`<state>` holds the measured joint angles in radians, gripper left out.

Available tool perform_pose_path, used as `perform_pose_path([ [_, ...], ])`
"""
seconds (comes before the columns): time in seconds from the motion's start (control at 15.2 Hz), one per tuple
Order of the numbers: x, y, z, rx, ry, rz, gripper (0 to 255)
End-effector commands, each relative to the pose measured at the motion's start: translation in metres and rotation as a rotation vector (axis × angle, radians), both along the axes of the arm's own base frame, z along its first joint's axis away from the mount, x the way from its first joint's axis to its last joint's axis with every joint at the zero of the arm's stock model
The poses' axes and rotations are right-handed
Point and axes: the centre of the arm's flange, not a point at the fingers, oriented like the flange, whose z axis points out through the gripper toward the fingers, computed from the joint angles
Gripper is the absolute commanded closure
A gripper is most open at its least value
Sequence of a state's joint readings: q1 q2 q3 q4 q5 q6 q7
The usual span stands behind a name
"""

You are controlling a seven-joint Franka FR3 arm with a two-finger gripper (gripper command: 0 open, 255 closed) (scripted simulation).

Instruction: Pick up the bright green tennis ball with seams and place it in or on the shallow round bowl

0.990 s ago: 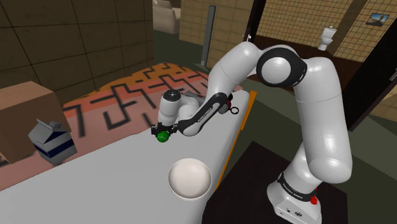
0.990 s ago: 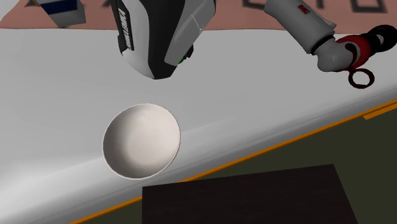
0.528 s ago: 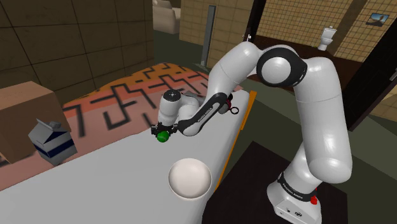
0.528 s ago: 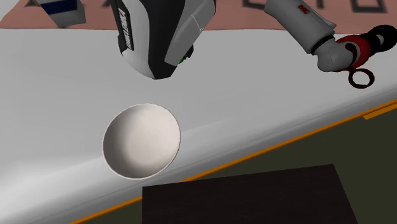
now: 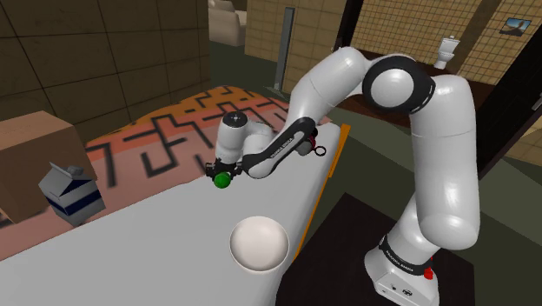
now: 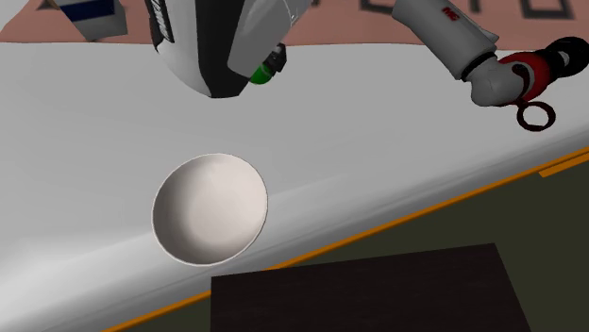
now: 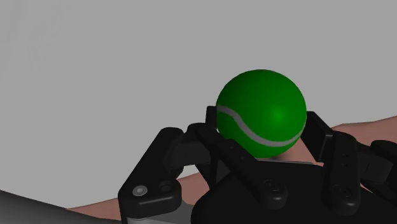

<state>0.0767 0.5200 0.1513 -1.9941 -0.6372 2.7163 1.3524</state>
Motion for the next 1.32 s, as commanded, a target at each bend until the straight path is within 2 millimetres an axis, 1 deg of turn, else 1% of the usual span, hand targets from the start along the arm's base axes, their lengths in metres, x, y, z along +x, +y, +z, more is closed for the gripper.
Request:
perform_pose_path([
  [0.0,0.0,0.0,0.01,0.0,0.0,0.0,255],
  [1.06,0.0,0.0,0.094,0.0,0.0,0.0,255],
  [1.25,-0.038,0.013,0.096,0.0,0.0,0.0,255],
])
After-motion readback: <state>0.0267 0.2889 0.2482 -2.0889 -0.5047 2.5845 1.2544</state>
